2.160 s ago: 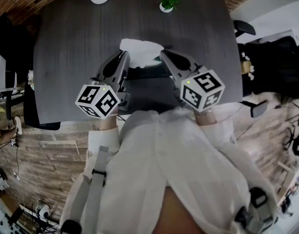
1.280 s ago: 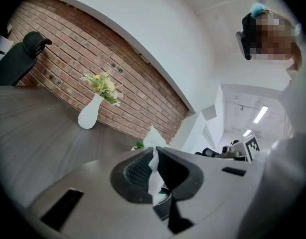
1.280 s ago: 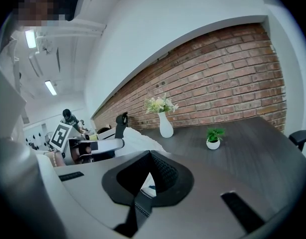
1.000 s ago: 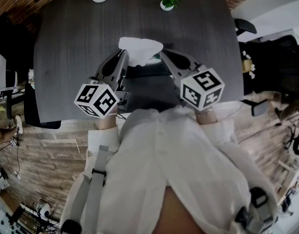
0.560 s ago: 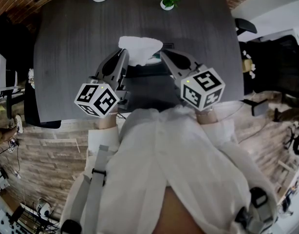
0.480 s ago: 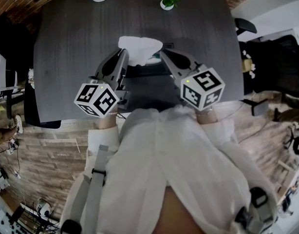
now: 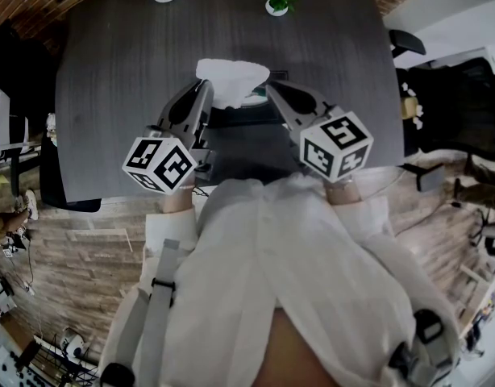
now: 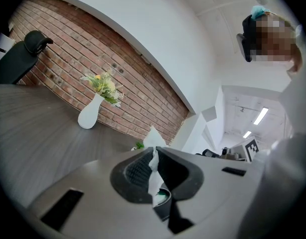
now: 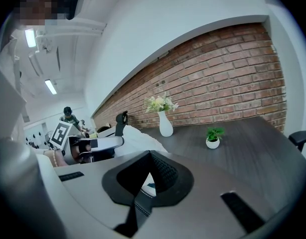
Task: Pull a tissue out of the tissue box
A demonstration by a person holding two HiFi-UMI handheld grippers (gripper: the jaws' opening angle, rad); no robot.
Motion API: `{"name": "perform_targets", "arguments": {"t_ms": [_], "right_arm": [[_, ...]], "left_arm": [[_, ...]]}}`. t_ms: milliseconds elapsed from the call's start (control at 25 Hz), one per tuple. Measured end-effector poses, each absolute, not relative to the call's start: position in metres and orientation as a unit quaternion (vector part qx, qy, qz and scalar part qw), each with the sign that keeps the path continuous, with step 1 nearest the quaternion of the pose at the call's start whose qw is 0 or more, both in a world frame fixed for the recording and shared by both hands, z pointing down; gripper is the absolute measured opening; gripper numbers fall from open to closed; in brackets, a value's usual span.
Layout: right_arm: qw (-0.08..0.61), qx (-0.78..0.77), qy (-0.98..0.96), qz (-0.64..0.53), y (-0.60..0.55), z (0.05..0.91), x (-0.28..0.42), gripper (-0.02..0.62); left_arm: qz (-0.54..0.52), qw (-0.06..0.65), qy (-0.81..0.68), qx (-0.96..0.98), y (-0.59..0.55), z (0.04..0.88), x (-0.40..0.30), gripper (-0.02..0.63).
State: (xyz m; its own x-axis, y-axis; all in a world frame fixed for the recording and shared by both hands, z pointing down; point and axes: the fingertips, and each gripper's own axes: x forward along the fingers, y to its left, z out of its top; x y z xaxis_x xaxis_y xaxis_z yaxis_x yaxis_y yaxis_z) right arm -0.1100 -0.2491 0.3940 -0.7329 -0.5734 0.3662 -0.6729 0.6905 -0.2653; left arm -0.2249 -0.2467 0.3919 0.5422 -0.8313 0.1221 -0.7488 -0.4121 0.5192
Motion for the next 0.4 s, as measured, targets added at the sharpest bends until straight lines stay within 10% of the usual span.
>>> {"name": "perform_targets", "arguments": {"t_ms": [400], "right_arm": [[0.129, 0.342, -0.91, 0.197, -0.25, 0.3958, -0.1094, 0.003]], "left_arm": [[-0.074, 0.268, -0.47, 0.838, -0.2474, 0.3934, -0.2245, 0.017]]}}
